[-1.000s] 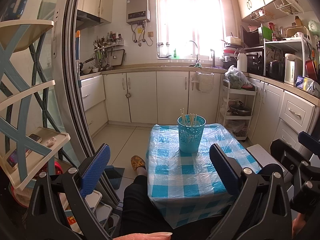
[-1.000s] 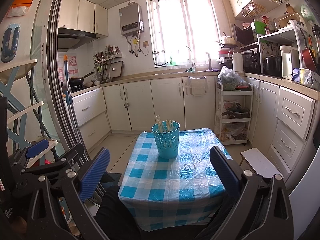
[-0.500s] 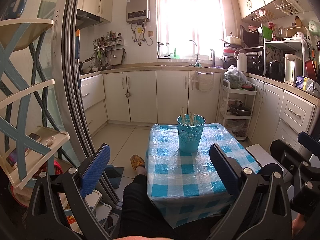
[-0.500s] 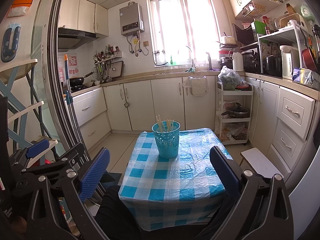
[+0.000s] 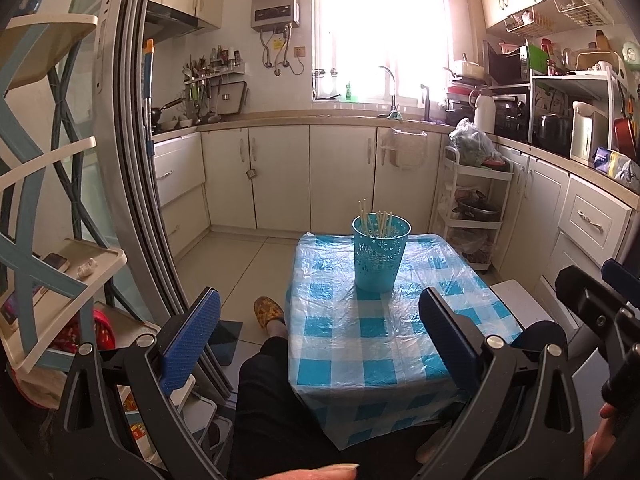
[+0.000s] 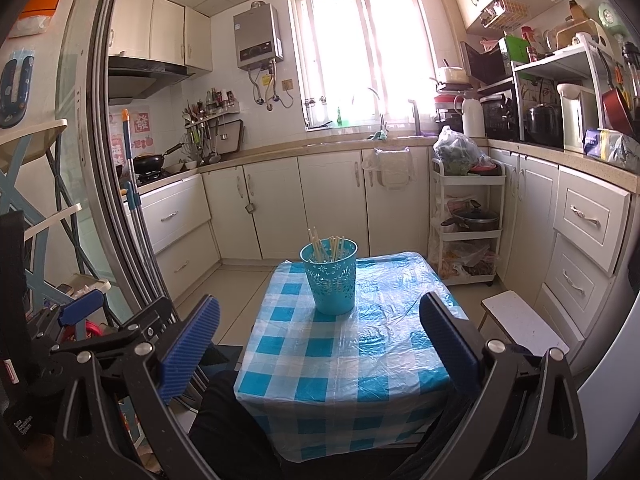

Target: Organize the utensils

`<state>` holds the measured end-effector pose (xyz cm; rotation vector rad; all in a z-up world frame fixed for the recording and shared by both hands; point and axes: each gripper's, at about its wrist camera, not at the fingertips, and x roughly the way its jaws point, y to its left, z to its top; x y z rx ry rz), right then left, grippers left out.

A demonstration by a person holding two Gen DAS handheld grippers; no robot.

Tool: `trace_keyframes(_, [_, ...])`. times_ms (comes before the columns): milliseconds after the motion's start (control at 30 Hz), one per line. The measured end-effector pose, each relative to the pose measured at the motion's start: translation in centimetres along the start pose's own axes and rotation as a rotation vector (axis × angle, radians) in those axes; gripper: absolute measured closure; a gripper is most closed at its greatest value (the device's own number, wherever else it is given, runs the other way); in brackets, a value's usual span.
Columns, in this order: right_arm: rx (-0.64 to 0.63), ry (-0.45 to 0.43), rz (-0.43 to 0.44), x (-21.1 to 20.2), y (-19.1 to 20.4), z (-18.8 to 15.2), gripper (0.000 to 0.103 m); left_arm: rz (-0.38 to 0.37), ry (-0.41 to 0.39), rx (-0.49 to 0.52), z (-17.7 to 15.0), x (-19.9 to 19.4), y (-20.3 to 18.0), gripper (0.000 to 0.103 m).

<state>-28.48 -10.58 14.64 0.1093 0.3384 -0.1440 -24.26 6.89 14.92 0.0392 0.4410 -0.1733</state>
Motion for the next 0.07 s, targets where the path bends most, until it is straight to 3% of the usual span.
trace_keyframes(67, [0.009,0.015,-0.005,0.95,-0.57,-0.15,0.007,0.0,0.027,0.0,-0.1,1.28,-0.01,0.008])
